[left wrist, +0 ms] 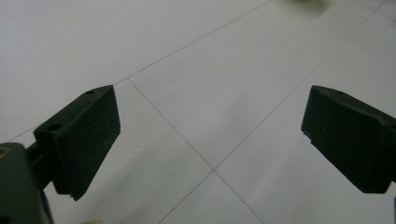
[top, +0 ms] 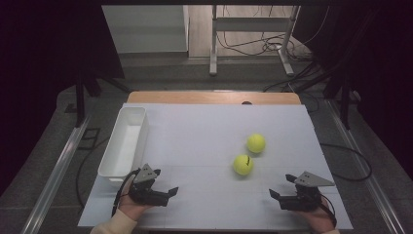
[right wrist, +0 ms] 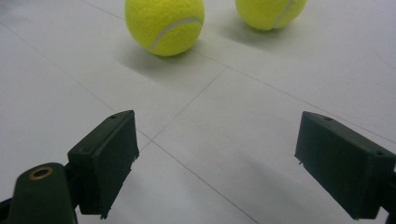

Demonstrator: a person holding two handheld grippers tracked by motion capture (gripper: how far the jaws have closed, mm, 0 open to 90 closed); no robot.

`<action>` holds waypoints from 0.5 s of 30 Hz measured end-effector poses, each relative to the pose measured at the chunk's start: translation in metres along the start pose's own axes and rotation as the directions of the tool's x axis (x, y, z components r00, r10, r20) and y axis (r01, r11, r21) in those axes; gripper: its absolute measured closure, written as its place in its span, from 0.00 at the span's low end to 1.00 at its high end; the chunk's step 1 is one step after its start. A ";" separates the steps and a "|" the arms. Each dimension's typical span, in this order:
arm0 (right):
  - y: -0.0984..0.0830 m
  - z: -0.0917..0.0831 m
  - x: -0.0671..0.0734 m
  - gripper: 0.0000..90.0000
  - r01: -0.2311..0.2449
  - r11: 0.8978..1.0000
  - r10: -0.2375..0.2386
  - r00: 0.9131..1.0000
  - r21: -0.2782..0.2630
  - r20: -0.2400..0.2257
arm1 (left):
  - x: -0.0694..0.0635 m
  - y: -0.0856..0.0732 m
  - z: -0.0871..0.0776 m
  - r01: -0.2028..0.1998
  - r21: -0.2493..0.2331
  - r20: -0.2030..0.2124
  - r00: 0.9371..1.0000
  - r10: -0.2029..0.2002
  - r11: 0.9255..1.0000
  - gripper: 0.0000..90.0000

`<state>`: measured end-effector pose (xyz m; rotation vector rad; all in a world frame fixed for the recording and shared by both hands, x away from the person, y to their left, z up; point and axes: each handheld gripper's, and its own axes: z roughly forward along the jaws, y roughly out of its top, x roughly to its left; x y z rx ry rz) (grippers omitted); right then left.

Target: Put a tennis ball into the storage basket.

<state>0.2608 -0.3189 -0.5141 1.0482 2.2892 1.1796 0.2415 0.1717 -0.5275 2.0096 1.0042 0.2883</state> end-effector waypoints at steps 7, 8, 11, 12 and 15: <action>0.000 0.000 0.001 0.15 0.014 1.000 -0.014 1.000 0.004 0.001 | 0.001 0.001 0.000 0.012 0.008 0.004 1.000 -0.013 1.000 0.06; 0.000 0.000 0.001 0.15 0.015 1.000 -0.015 1.000 0.004 0.000 | 0.000 0.002 0.000 0.014 0.007 0.003 1.000 -0.014 1.000 0.06; 0.000 0.000 0.001 0.15 0.015 1.000 -0.015 1.000 0.003 -0.002 | -0.002 0.004 0.000 0.012 0.005 0.005 1.000 -0.012 1.000 0.06; 0.000 0.000 0.001 0.15 0.014 1.000 -0.014 1.000 0.002 -0.002 | -0.003 0.004 0.001 0.009 0.007 0.005 1.000 -0.009 1.000 0.06; 0.000 -0.001 0.002 0.15 0.016 1.000 -0.016 1.000 0.000 -0.004 | -0.005 0.006 0.002 -0.002 0.015 0.011 1.000 0.002 1.000 0.06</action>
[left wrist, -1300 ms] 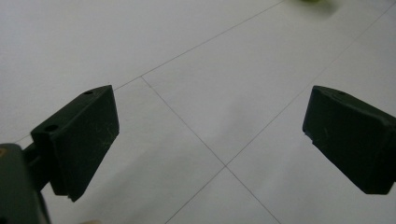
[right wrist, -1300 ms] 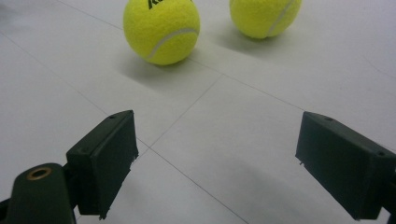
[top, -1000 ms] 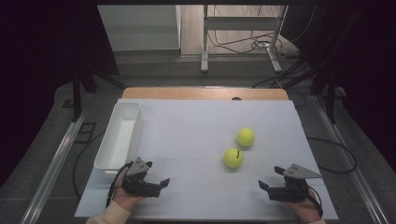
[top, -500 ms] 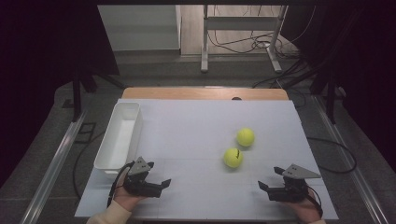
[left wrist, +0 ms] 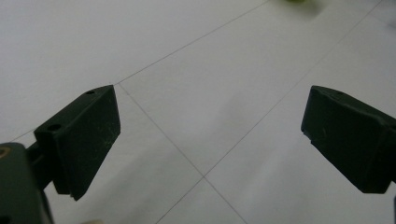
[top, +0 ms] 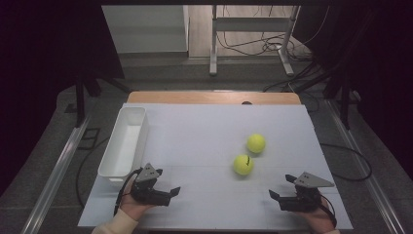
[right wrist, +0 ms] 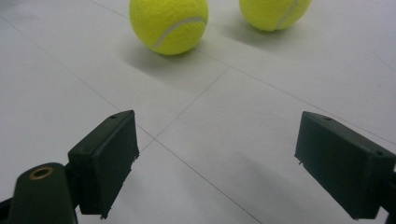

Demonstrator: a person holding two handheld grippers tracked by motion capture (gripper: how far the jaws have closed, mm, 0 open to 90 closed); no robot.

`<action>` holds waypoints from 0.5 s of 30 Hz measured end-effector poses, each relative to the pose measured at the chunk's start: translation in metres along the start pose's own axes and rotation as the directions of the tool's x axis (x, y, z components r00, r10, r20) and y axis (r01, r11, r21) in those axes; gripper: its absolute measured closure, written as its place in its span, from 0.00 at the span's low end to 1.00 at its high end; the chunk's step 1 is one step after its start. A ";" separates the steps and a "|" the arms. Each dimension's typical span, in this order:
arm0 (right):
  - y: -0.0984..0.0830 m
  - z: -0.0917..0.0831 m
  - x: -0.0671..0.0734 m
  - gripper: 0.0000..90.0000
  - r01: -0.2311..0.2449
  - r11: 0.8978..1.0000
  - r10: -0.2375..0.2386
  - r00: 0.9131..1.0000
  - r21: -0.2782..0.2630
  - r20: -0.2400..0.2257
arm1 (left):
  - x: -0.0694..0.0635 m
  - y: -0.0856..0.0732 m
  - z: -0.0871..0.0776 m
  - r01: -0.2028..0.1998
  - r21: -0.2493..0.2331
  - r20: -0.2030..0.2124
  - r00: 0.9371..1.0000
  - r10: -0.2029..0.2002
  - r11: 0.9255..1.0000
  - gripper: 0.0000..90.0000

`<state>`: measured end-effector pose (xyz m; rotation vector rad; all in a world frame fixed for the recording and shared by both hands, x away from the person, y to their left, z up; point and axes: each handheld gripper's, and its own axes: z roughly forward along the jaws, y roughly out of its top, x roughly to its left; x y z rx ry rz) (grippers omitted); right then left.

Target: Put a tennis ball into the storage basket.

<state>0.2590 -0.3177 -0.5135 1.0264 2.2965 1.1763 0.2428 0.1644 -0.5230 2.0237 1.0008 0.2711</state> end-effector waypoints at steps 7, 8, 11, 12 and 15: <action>0.000 0.001 -0.001 0.15 -0.002 1.000 0.002 1.000 0.002 -0.004 | -0.004 0.006 0.002 -0.006 0.003 0.005 1.000 0.006 1.000 0.06; -0.001 0.001 -0.001 0.15 -0.004 1.000 0.004 1.000 0.000 -0.005 | -0.006 0.008 0.003 -0.011 0.006 0.003 1.000 0.011 1.000 0.06; -0.001 0.001 -0.002 0.15 -0.006 1.000 0.006 1.000 0.004 -0.004 | -0.008 0.011 0.004 -0.018 0.009 0.004 1.000 0.018 1.000 0.06; -0.001 0.000 -0.002 0.15 -0.007 1.000 0.007 1.000 0.001 -0.007 | -0.009 0.012 0.005 -0.021 0.010 0.003 1.000 0.021 1.000 0.06; -0.001 0.000 -0.002 0.15 -0.006 1.000 0.006 1.000 0.001 -0.009 | -0.012 0.016 0.006 -0.035 0.011 -0.002 0.999 0.035 0.999 0.06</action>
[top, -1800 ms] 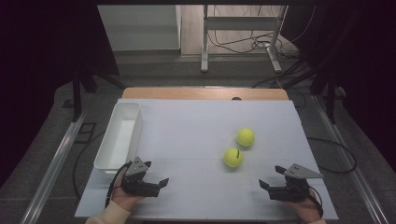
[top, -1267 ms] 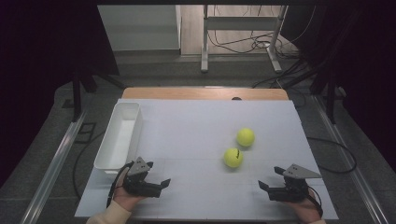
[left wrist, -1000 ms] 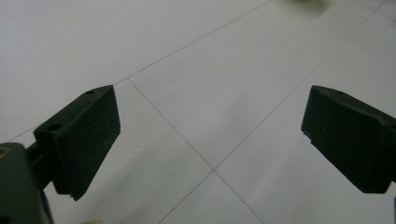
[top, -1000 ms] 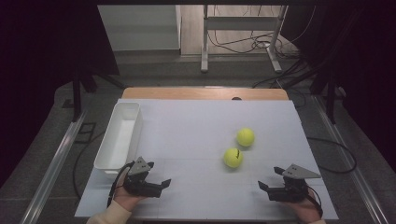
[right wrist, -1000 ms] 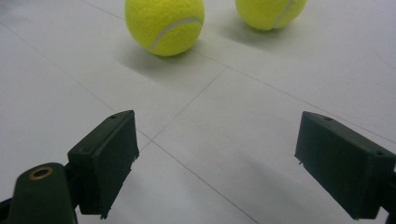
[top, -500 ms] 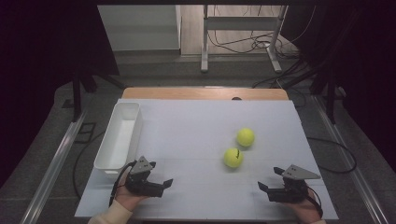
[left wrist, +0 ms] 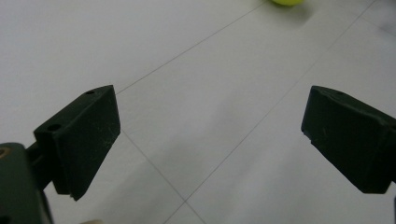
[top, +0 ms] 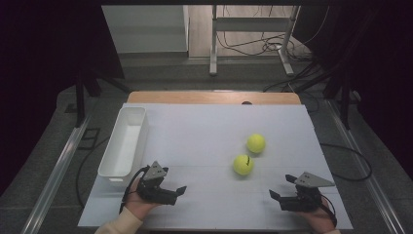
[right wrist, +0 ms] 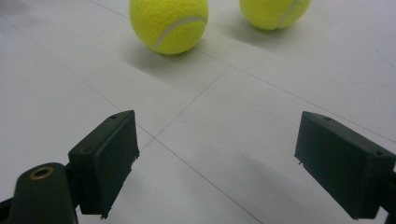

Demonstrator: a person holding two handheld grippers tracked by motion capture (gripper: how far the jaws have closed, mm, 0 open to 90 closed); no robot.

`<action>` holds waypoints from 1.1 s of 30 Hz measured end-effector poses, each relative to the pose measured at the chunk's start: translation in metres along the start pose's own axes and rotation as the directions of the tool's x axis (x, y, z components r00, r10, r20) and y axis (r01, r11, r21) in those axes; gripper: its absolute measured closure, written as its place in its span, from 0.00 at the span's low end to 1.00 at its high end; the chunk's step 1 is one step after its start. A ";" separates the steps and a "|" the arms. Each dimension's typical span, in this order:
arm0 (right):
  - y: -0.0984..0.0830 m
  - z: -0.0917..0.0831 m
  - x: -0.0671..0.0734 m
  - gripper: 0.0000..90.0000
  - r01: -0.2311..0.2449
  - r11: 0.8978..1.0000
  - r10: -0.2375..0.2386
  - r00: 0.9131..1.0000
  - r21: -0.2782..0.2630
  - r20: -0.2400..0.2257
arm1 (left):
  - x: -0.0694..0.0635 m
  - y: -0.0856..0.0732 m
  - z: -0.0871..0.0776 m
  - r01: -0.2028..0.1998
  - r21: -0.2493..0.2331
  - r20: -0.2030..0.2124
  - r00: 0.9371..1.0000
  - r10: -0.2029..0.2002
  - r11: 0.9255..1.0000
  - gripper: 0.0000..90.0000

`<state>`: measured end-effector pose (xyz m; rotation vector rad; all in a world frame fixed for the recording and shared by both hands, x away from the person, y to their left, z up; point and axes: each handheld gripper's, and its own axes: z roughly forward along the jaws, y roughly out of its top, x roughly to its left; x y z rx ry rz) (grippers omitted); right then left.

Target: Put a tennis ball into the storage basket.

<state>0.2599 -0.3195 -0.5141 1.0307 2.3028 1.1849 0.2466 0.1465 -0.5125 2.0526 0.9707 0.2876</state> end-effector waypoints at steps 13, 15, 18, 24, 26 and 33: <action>0.003 0.005 0.001 0.15 0.012 1.000 -0.012 1.000 0.002 -0.017 | 0.000 0.010 0.002 0.003 -0.012 0.016 1.000 -0.003 1.000 0.06; 0.003 0.005 0.001 0.15 0.011 1.000 -0.011 1.000 0.000 -0.015 | -0.001 0.014 0.005 0.000 -0.012 0.024 1.000 0.000 1.000 0.06; 0.004 0.006 0.001 0.15 0.008 1.000 -0.008 1.000 0.003 -0.011 | -0.002 0.020 0.009 -0.009 -0.010 0.035 0.999 0.010 1.000 0.06; 0.004 0.007 0.002 0.15 0.014 1.000 -0.013 1.000 0.011 -0.011 | -0.007 0.028 0.018 -0.028 -0.001 0.055 0.998 0.028 1.000 0.07; 0.004 0.007 0.001 0.15 0.012 1.000 -0.012 1.000 0.008 -0.009 | -0.008 0.031 0.020 -0.035 0.001 0.062 0.997 0.035 0.999 0.07; 0.005 0.008 0.002 0.16 0.017 1.000 -0.017 1.000 0.015 -0.009 | -0.012 0.039 0.029 -0.054 0.011 0.083 0.995 0.053 0.998 0.07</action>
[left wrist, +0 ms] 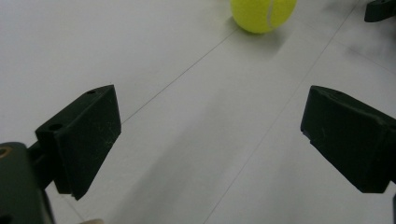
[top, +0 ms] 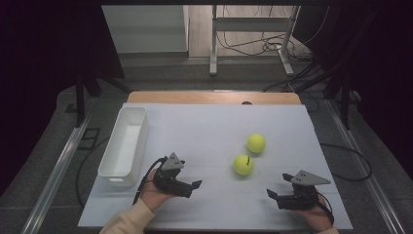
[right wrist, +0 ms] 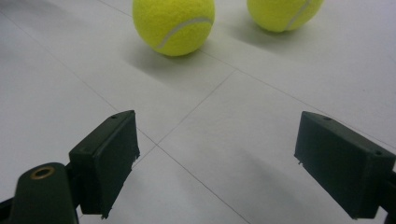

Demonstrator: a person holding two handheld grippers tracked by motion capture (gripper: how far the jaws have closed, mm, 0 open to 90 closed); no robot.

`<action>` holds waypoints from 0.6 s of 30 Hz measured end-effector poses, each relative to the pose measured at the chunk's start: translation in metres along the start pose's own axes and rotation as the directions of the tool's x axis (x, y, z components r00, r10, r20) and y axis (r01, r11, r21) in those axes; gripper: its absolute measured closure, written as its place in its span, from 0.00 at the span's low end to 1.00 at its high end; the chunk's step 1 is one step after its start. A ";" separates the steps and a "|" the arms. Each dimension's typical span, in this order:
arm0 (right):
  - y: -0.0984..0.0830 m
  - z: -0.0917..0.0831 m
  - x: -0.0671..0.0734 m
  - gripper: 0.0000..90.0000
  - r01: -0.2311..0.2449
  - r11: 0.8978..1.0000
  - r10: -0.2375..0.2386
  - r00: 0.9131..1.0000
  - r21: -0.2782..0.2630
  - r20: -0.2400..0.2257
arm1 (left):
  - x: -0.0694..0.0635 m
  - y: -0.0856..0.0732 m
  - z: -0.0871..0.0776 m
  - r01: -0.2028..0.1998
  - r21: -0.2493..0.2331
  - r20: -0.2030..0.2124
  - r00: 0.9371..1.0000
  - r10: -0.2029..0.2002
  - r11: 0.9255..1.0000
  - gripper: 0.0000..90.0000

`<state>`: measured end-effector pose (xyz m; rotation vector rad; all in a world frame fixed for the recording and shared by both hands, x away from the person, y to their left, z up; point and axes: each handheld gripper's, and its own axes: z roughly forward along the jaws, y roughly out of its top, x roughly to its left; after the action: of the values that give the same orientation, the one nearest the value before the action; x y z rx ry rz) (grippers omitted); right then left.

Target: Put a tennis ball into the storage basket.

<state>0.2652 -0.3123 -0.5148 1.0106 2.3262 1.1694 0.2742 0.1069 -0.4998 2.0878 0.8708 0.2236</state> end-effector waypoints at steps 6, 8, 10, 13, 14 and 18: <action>0.001 0.000 0.000 0.16 0.001 1.000 -0.001 1.000 -0.005 0.001 | -0.002 0.005 0.006 -0.008 0.007 0.011 1.000 0.008 1.000 0.07; 0.001 0.000 0.000 0.16 0.001 1.000 -0.001 1.000 -0.010 -0.002 | -0.003 0.007 0.010 -0.011 0.008 0.017 1.000 0.011 1.000 0.07; 0.001 0.000 0.001 0.16 0.002 1.000 -0.002 1.000 -0.010 -0.003 | -0.004 0.008 0.011 -0.012 0.010 0.019 1.000 0.012 1.000 0.07; 0.002 0.000 0.001 0.16 0.008 1.000 -0.008 1.000 -0.004 -0.007 | -0.005 0.012 0.013 -0.024 0.013 0.024 0.999 0.024 1.000 0.07; 0.002 0.001 0.001 0.16 0.009 1.000 -0.009 1.000 -0.004 -0.006 | -0.006 0.013 0.014 -0.026 0.012 0.027 0.999 0.026 1.000 0.07; 0.002 0.000 0.001 0.16 0.009 1.000 -0.009 1.000 -0.005 -0.002 | -0.007 0.016 0.017 -0.032 0.011 0.035 0.999 0.032 0.999 0.07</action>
<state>0.2651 -0.3104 -0.5138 0.9962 2.3257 1.1732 0.2843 0.0848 -0.4973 2.1115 0.8205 0.1991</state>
